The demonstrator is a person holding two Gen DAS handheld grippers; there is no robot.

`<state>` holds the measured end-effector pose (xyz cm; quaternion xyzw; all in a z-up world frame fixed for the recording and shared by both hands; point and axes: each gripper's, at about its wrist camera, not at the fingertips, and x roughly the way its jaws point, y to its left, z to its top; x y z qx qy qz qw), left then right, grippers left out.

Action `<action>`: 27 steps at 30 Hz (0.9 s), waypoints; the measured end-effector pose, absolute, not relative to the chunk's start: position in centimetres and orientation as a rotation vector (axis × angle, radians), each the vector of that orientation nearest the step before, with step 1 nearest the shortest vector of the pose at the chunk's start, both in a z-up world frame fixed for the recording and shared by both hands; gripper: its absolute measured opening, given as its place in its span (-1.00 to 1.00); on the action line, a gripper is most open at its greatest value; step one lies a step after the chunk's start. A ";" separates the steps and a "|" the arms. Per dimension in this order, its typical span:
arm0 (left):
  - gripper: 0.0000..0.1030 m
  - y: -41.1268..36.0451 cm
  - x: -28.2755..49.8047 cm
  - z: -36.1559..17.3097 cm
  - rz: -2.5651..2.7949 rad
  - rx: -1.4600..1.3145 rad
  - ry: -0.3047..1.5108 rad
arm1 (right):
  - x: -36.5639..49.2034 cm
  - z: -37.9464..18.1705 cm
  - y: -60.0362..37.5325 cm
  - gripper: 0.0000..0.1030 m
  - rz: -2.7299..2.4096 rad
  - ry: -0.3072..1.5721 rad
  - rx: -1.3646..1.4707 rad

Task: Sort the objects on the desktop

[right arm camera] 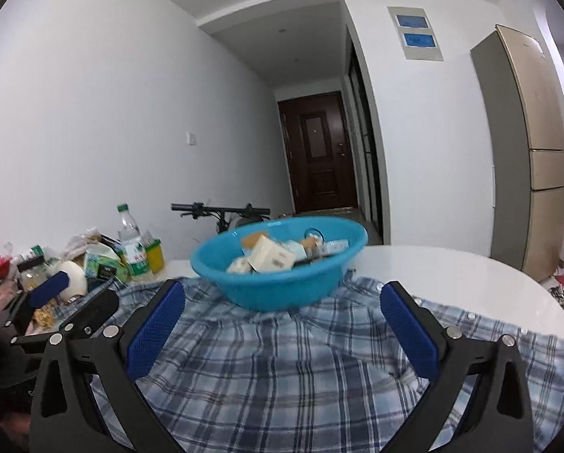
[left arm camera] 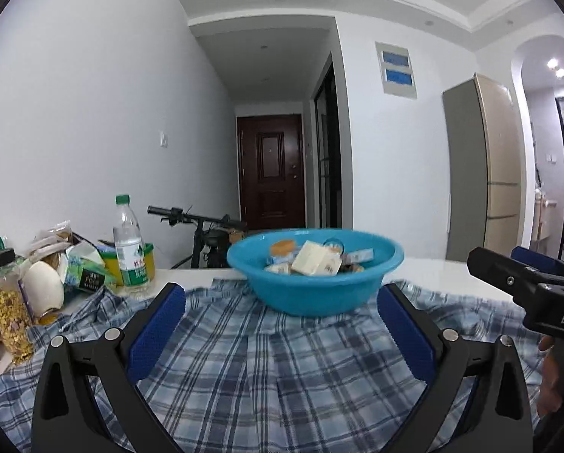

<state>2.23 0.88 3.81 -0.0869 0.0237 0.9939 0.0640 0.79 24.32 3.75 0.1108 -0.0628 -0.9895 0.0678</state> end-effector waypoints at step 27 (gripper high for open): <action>1.00 -0.5 0.5 0.3 2.993 -0.440 0.012 | -0.6 0.1 23.3 1.00 -3.023 -0.032 0.470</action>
